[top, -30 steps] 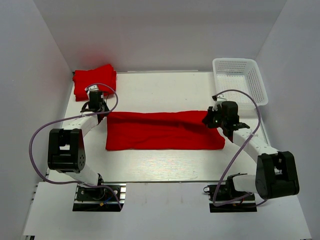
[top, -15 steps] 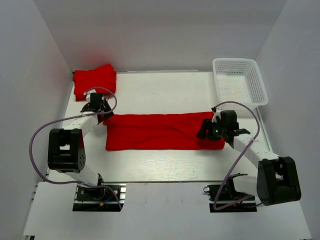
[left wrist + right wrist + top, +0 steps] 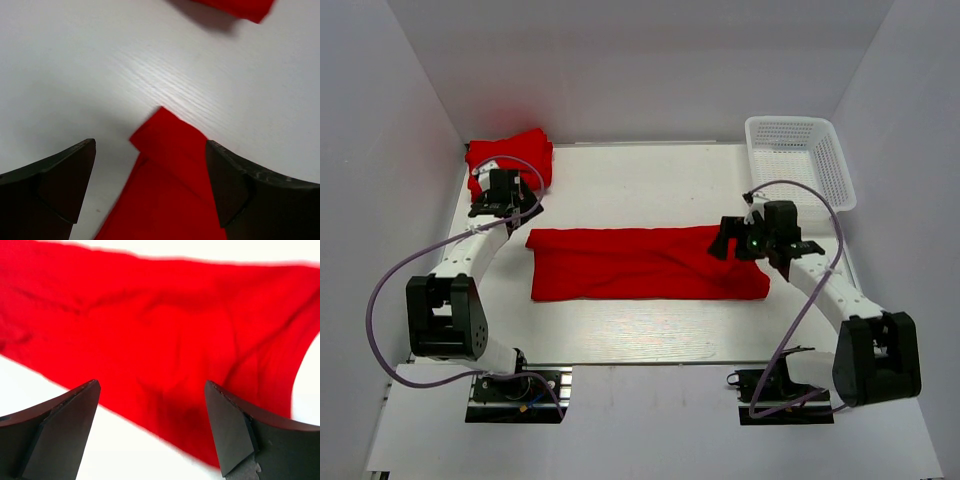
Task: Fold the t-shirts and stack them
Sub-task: Fold the other side of the tshirt into a rectangle, then rotate the tshirt 90 degrees
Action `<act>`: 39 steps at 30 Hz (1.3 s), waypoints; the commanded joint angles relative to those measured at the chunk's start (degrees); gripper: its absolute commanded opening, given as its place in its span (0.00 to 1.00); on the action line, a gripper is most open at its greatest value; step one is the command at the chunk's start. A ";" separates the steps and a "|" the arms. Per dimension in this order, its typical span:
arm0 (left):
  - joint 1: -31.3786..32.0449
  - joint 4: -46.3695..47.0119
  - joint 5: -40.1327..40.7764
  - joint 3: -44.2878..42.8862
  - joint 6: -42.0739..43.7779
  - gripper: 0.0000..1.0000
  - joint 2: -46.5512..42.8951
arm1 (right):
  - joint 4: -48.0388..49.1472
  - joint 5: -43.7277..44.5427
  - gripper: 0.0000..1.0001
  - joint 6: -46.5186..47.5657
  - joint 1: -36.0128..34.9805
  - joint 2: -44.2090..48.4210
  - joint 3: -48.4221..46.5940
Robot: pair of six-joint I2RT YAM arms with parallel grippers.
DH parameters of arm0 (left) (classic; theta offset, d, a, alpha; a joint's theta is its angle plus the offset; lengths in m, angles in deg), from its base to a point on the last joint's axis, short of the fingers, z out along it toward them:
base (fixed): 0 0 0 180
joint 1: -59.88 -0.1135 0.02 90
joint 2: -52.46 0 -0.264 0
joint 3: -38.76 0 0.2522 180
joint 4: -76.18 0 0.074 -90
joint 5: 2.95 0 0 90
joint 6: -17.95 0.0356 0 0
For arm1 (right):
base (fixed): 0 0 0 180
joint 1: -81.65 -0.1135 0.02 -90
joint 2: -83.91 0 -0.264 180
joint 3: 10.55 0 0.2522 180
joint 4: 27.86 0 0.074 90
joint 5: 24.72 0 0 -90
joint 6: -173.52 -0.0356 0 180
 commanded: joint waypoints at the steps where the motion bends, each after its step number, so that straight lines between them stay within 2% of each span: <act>1: 0.72 8.29 -12.09 0.63 3.49 1.00 0.12 | 6.61 0.20 0.90 1.55 -0.22 -4.35 -5.47; 6: 1.25 15.33 -27.81 1.86 4.90 1.00 5.73 | 9.41 -5.23 0.90 0.42 -0.31 -11.29 -8.90; 9: 2.30 17.71 -32.50 2.48 4.38 1.00 10.48 | 9.60 -3.85 0.90 1.19 -0.31 -14.02 -10.56; 13: 2.31 17.19 -32.43 3.61 4.38 1.00 13.66 | 11.71 -0.50 0.90 2.52 -0.14 -18.41 -12.93; 17: 2.31 14.30 -27.43 5.64 3.85 1.00 13.67 | 11.89 -0.33 0.90 4.01 -0.23 -22.19 -15.23; 28: 2.31 11.57 -22.14 6.34 3.85 1.00 14.19 | 8.39 -13.14 0.90 6.56 -0.31 -28.00 -17.34; 30: 2.31 11.57 -22.14 6.34 3.85 1.00 14.19 | 8.54 -14.99 0.87 6.30 -0.49 -27.65 -16.38; 33: 1.78 11.57 -22.14 6.34 3.85 1.00 14.19 | 9.60 -18.51 0.59 5.51 -0.49 -25.02 -15.41; 34: 1.78 11.57 -21.62 6.34 3.85 1.00 14.19 | 9.43 -18.61 0.40 4.99 -0.40 -24.75 -15.23; 36: 1.78 11.57 -21.61 6.34 3.85 1.00 14.19 | 9.43 -18.34 0.25 4.11 -0.49 -23.70 -14.80; 37: 1.78 11.57 -21.61 6.34 3.85 1.00 14.19 | 9.51 -18.17 0.14 3.93 -0.40 -23.52 -14.79; 39: 1.78 11.57 -21.61 6.34 3.85 1.00 14.72 | 9.60 -18.08 0.07 3.93 -0.31 -23.34 -15.41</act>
